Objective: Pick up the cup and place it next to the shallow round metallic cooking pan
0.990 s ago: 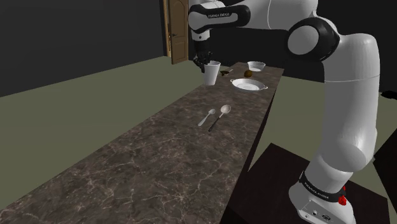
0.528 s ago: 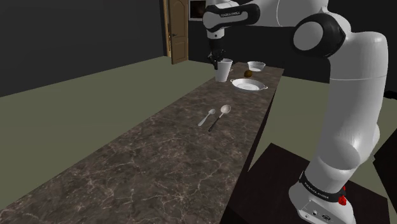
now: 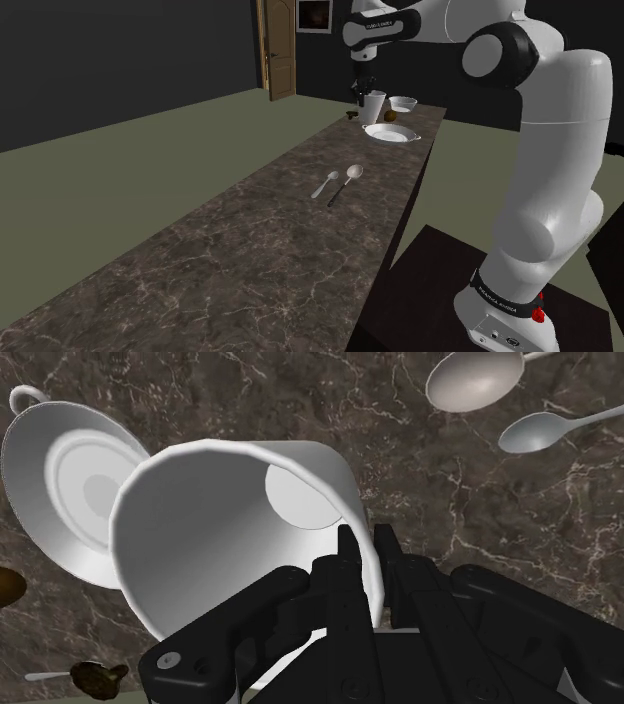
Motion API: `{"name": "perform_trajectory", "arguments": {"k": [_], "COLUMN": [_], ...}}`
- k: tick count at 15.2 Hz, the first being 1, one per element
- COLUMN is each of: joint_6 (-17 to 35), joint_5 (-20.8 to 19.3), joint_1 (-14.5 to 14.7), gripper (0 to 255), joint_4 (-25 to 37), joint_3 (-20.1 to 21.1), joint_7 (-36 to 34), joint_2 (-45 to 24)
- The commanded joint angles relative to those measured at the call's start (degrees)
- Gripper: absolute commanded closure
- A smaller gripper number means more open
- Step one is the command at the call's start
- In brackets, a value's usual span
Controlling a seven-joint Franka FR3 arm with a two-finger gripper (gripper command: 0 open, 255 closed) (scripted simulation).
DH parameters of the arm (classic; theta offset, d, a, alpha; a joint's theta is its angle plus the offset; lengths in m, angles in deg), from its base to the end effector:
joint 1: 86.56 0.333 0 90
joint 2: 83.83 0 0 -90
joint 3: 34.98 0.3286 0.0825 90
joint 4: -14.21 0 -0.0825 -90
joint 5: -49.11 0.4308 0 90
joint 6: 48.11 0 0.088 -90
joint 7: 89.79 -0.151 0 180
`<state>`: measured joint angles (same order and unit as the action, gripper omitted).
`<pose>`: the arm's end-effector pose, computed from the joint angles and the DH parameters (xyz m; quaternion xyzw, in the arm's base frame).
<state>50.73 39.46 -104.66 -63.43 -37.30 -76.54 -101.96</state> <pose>0.6622 -0.2668 0.5147 0.9943 -0.0504 -0.0003 0.0936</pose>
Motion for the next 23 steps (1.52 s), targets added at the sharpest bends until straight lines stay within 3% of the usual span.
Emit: {"name": "perform_trajectory", "arguments": {"k": [1, 8, 15, 23], "joint_6": [-0.19, -0.64, -3.56, 3.80], "joint_5": [0.40, 2.23, 4.38, 4.02], "joint_1": [-1.53, -7.70, -13.82, -13.51], "gripper": [255, 255, 255, 255], "joint_4": [1.76, 8.03, 19.62, 10.18], "joint_3": [-0.70, -3.08, -4.58, -4.56], "joint_7": [2.38, 10.95, 18.47, 17.54], "joint_2": [-1.12, -5.56, -13.15, -11.14]}}
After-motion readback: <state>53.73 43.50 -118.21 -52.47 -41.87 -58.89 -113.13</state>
